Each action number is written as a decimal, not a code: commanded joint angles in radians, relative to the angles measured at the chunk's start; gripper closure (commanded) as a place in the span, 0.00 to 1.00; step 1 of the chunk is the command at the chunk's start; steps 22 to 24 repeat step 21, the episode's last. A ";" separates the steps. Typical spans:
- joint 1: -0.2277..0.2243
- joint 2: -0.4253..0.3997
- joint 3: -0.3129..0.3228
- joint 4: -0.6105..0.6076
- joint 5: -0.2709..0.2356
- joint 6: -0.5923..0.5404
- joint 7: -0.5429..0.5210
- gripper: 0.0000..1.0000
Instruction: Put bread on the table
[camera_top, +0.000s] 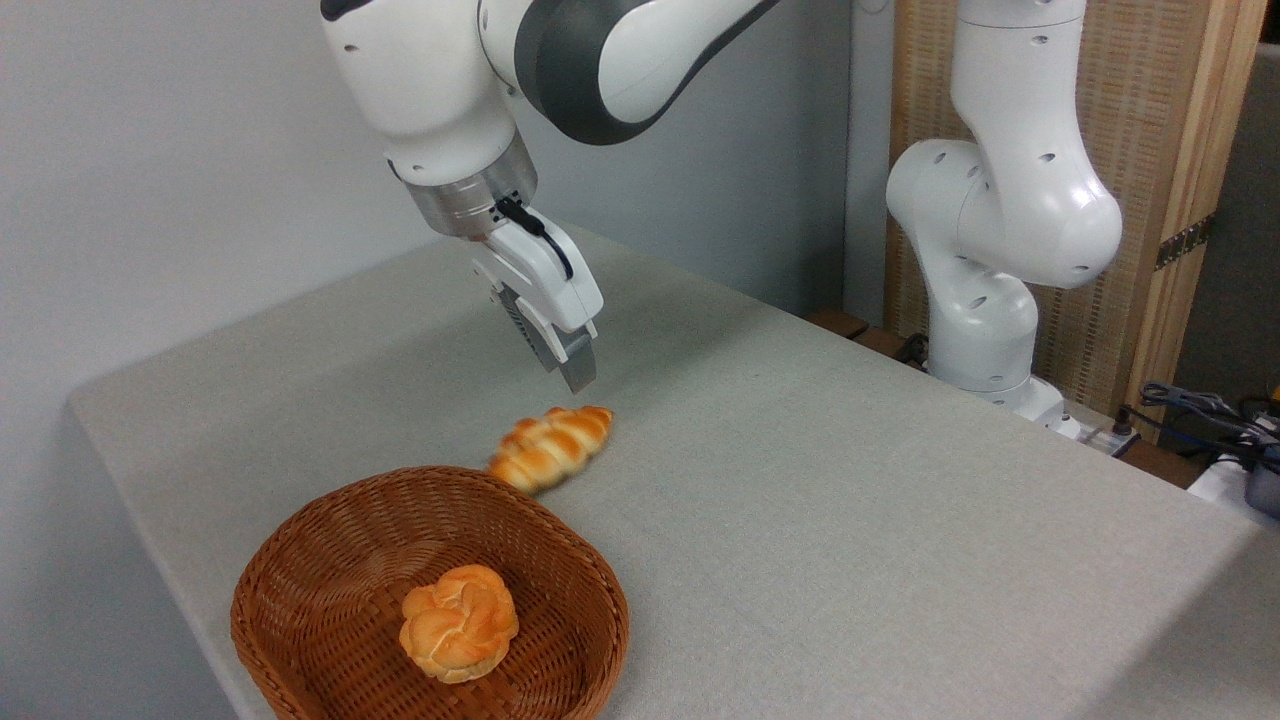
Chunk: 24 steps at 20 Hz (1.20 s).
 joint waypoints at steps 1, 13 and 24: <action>-0.001 -0.026 0.001 0.010 0.011 0.069 0.010 0.00; 0.008 -0.034 0.017 0.036 0.083 0.238 0.007 0.00; 0.010 -0.034 0.028 0.038 0.122 0.307 -0.001 0.00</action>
